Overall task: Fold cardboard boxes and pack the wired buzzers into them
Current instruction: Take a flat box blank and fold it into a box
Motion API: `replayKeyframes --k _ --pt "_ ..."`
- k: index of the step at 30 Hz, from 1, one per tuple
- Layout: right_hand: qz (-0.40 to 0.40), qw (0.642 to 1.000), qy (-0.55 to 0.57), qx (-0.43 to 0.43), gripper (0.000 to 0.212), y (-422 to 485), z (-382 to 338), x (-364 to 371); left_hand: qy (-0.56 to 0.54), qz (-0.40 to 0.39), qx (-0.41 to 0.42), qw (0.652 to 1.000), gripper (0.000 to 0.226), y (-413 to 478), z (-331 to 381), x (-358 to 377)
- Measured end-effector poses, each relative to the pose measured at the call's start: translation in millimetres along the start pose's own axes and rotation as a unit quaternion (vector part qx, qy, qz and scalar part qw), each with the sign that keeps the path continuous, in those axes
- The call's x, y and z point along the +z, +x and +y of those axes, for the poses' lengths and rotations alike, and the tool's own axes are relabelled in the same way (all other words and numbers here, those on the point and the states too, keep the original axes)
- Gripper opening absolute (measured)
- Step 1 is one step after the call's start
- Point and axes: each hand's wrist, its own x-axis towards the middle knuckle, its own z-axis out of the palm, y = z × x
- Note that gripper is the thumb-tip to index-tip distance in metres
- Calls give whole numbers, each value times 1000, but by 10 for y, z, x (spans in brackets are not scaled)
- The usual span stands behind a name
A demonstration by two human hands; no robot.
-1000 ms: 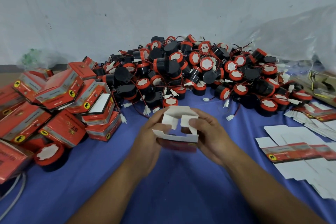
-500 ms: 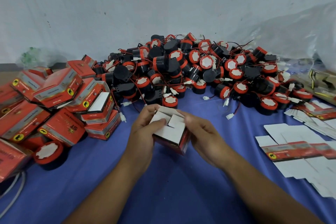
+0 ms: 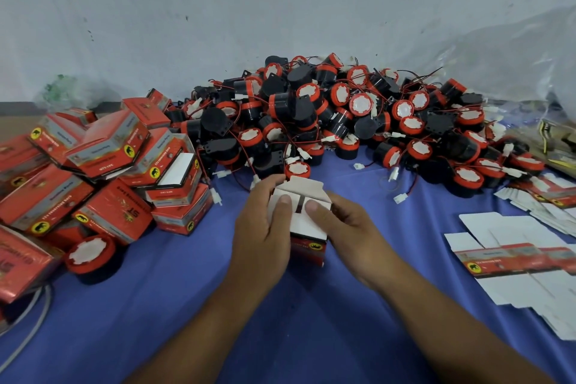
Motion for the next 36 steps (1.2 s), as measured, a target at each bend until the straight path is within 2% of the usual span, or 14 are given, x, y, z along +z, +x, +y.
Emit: replayKeyframes --k 3,5,8,11,14,15,19,22,24,30,36 --pt "36 998 34 -40 33 4 -34 28 -52 -3 29 998 36 -46 9 2" --pt "82 995 35 -53 35 21 -42 8 -25 -29 86 996 50 -102 11 26" --pt "70 996 22 -56 27 16 -15 -5 67 -65 143 985 75 -120 -30 64" --pt "53 997 -7 -48 30 0 7 0 121 -33 170 977 73 -73 -46 28" --pt "38 999 19 -10 58 -1 -32 -35 128 -16 190 973 70 -38 -64 1" --pt "33 999 30 0 61 10 -51 -58 133 -13 200 971 70 -31 -70 4" --pt "44 998 -27 -35 38 24 -70 -97 161 -8 234 959 71 -19 -90 1" --pt "54 985 -152 -60 40 7 -13 -87 169 -13 244 955 72 -19 -96 -9" --pt "59 976 -196 -69 43 -7 20 -79 174 -13 244 954 73 -31 -95 3" --pt "84 965 -232 -83 49 -14 52 -82 186 -2 252 950 80 -41 -88 12" --pt "89 964 -235 -90 43 -6 70 -88 197 10 270 943 78 -27 -123 38"
